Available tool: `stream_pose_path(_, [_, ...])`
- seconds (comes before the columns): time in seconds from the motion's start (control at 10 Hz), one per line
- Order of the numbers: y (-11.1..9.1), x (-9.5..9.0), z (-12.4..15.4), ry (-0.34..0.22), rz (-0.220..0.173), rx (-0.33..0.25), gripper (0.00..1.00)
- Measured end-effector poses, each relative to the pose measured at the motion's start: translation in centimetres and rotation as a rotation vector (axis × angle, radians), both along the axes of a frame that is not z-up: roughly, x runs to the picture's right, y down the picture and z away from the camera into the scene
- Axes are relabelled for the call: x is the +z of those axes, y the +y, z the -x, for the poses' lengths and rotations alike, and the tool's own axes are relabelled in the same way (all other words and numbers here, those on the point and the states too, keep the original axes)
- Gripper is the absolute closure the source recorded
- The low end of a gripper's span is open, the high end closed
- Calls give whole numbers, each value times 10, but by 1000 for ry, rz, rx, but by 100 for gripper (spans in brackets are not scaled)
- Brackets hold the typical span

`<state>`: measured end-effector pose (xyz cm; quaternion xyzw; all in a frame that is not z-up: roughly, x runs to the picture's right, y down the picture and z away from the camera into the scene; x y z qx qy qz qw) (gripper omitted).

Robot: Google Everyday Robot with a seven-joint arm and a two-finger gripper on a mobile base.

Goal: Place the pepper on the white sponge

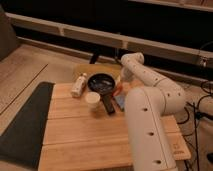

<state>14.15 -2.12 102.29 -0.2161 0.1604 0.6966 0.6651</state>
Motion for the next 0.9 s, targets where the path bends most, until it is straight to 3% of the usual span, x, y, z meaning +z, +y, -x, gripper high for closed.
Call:
stream_pose_path(0.7, [16, 14, -2, -7, 56, 8, 36])
stream_pose_path(0.9, [18, 17, -4, -6, 65, 7, 48])
